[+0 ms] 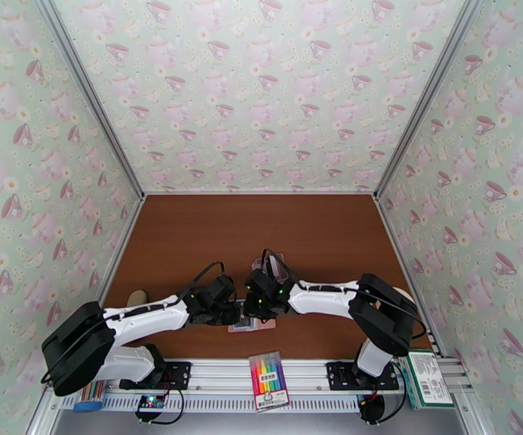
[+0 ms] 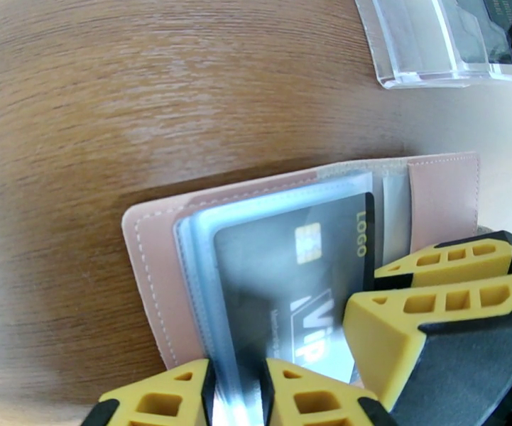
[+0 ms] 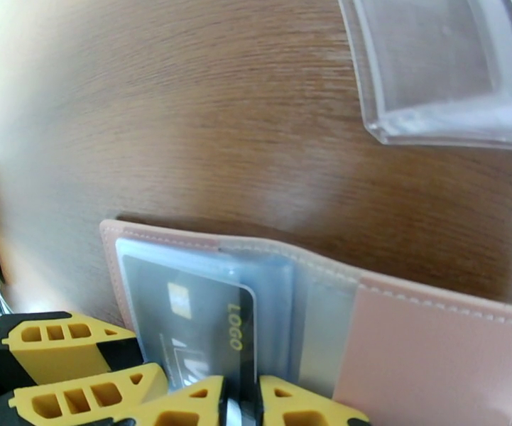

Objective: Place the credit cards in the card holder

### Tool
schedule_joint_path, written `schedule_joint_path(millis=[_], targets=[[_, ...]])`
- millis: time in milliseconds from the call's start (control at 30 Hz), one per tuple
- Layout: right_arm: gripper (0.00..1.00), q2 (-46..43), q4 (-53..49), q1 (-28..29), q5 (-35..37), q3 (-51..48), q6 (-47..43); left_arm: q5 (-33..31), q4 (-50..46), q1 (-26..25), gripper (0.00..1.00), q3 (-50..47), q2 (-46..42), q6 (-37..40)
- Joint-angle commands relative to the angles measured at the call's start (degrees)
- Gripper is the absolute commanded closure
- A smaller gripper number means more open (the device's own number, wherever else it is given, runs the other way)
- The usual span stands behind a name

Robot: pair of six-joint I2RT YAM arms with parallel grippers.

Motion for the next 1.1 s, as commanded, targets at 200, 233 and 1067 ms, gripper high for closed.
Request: schedule_joint_path(millis=[200, 233, 1067], targets=[[0.79, -0.60, 0.09, 1.13, 0.07, 1.10, -0.24, 1.46, 0.88, -0.15, 0.71, -0.76, -2.17, -0.56], [0.77, -1.50, -0.84, 1.12, 1.12, 1.01, -0.68, 1.19, 0.53, -0.18, 0.70, -0.74, -2.68, -0.56], [0.96, -0.76, -4.29, 1.13, 4.33, 2.70, -3.45, -1.06, -2.99, 1.03, 0.65, -0.28, -7.48, -0.52]])
